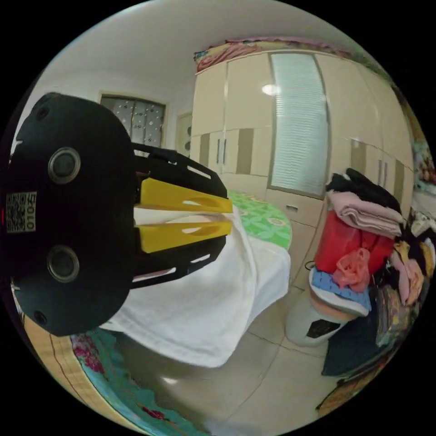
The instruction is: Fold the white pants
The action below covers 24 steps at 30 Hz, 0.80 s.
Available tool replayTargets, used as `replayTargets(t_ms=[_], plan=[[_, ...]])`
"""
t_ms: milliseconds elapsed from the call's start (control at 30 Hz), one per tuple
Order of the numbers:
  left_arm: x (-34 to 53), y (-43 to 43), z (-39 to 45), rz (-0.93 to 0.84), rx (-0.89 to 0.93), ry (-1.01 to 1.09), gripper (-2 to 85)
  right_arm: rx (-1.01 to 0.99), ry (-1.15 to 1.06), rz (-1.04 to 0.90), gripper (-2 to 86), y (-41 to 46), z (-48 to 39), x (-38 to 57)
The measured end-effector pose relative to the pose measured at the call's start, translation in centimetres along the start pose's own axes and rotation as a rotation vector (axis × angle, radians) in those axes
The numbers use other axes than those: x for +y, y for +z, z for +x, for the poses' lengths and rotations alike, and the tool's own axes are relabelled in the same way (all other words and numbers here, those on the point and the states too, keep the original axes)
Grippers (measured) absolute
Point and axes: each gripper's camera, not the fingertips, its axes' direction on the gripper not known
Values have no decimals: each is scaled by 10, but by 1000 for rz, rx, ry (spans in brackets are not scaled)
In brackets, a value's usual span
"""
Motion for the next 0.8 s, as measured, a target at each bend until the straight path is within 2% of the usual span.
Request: replayTargets(t_ms=[67,133,200,233,300,367,433,533,600,700,800], plan=[[20,3,4,-9,11,42,2,-32,-45,43,51,-26,-9,19],[44,14,20,-57,-28,141,2,18,-203,-48,54,-27,-38,47],[59,26,35,-101,-77,209,4,71,-401,-291,70,3,-78,104],[70,35,45,-121,-98,253,6,95,-450,-340,76,12,-88,121],[87,48,64,-150,-167,359,10,270,-653,-523,94,54,-126,200],[103,61,83,-179,-287,460,13,390,-759,-572,93,78,-147,254],[128,68,104,-174,-390,582,15,479,-868,-563,90,93,-167,301],[154,68,117,-188,-426,680,17,641,-1111,-525,88,112,-200,377],[168,67,118,-196,-470,725,18,794,-1344,-474,86,123,-223,438],[192,70,123,-215,-493,823,22,890,-1541,-423,80,138,-247,496],[207,81,126,-188,-572,890,24,928,-1640,-385,73,152,-268,534]])
